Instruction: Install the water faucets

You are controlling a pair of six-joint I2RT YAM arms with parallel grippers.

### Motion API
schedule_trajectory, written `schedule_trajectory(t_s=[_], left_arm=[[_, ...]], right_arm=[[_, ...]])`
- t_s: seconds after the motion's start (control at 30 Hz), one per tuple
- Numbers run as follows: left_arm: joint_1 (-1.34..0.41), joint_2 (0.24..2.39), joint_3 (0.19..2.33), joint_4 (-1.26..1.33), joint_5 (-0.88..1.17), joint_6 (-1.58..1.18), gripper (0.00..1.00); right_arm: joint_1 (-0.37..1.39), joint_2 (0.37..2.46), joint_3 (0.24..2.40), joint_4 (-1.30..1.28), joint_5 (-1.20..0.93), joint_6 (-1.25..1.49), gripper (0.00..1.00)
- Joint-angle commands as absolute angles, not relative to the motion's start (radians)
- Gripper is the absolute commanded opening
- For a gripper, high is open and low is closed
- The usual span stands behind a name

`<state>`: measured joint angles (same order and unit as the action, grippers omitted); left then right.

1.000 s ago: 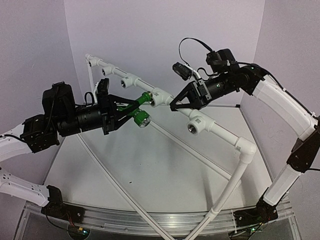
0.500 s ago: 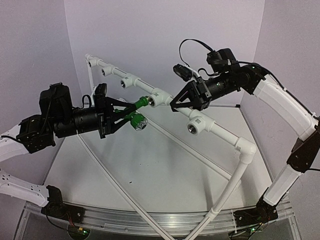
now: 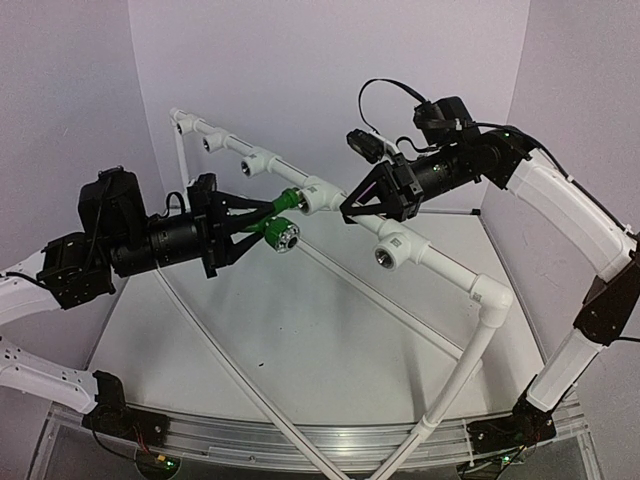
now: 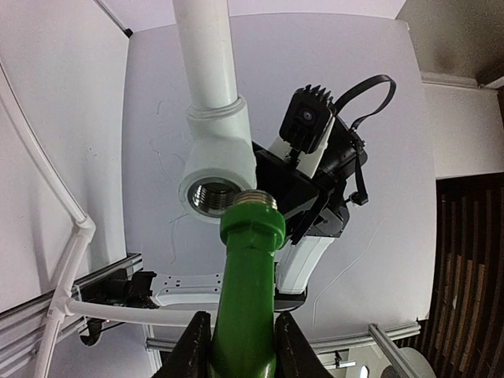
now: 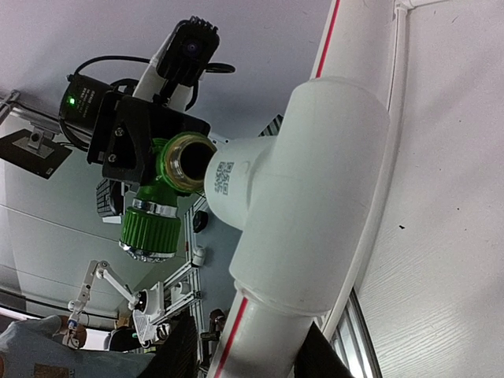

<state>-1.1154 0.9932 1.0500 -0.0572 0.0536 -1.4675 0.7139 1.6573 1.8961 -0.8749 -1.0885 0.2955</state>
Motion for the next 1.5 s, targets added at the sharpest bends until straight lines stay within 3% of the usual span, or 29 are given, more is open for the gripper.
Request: schedule_trajectory(t_s=[0.0, 0.73, 1.13, 1.47], left_arm=[[-1.133, 0.971, 1.03, 0.026, 0.028, -1.523, 0.0], [-1.138, 1.012, 1.021, 0.057, 0.009, -1.529, 0.0], [-1.137, 1.014, 0.95, 0.21, -0.022, -1.585, 0.0], [-1.137, 0.977, 0.981, 0.123, -0.055, -1.542, 0.0]], right_arm=[[0.723, 1.64, 1.892, -0.87, -1.067, 0.144, 0.0], [0.735, 1.62, 1.878, -0.869, -1.09, 0.119, 0.0], [0.755, 1.606, 1.86, -0.87, -1.098, 0.086, 0.0], [0.761, 1.611, 1.858, -0.871, -1.11, 0.074, 0.0]])
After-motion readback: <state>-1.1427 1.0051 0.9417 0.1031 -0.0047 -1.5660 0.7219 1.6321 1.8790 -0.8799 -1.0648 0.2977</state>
